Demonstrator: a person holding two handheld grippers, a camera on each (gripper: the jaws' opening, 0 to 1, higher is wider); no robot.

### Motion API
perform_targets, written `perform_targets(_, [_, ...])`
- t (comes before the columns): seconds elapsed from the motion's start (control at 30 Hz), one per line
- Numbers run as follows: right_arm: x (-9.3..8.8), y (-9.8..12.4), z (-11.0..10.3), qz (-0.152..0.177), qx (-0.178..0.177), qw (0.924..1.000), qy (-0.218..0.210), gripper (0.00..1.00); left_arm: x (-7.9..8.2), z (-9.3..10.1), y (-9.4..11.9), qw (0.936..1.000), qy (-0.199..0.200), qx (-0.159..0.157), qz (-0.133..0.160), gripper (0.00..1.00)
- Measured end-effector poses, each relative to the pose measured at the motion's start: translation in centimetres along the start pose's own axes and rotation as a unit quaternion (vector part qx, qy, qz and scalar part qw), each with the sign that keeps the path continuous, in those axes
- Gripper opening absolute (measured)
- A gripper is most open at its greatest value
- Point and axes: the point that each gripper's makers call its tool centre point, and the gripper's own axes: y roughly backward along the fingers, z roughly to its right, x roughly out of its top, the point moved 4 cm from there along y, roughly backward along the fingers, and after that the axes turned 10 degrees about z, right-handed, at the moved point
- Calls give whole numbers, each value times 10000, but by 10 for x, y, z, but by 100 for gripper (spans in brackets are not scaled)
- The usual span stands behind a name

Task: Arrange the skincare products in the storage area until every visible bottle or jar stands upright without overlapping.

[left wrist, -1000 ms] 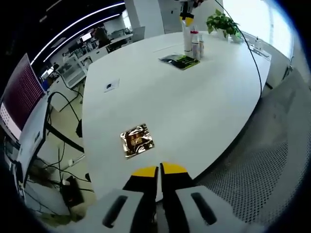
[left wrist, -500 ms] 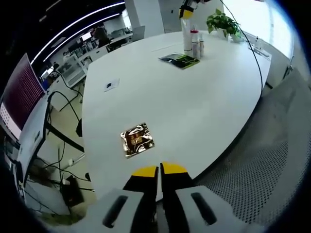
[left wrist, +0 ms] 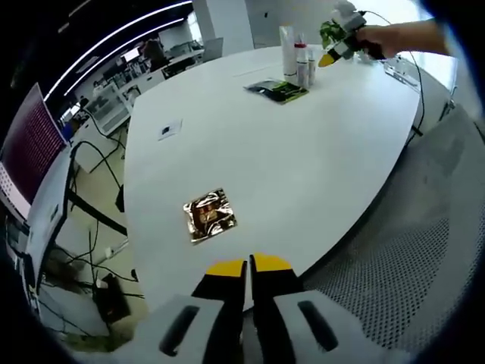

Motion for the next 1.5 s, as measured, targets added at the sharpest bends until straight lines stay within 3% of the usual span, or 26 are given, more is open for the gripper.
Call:
perform_targets(0.07, [-11,-20,9,-222,-58,9990,-384,1,0,-1,0,10000,27,12,-6,0])
perform_targets(0.17, [-6,-21,-2,14,-163,9978,-636,0,-1,-1,0,10000,15,-10,-50,0])
perform_targets(0.67, [7,-53,5,32,-188,9933,-1141,0,-4,1,-1,9999,2,-69,-146,0])
perform_targets(1.03, [8,-54,3,107,-228,9890,-1455,0,-4,1,-1,9999,-8,-74,-152,0])
perform_targets(1.13, [-1,-51,-6,0,-116,9909,-1344,0,-2,1,-1,9999,23,-46,-113,0])
perform_targets(1.33, [-25,-34,-49,-122,303,9931,-1124,3,-1,1,-1,9999,104,-53,-64,2])
perform_targets(1.43, [-40,-22,-75,-184,569,9918,-1127,6,0,0,0,9999,165,-27,-9,4])
perform_targets(1.5, [-46,-12,-101,-176,808,9856,-1475,9,1,0,0,9997,254,-12,10,5])
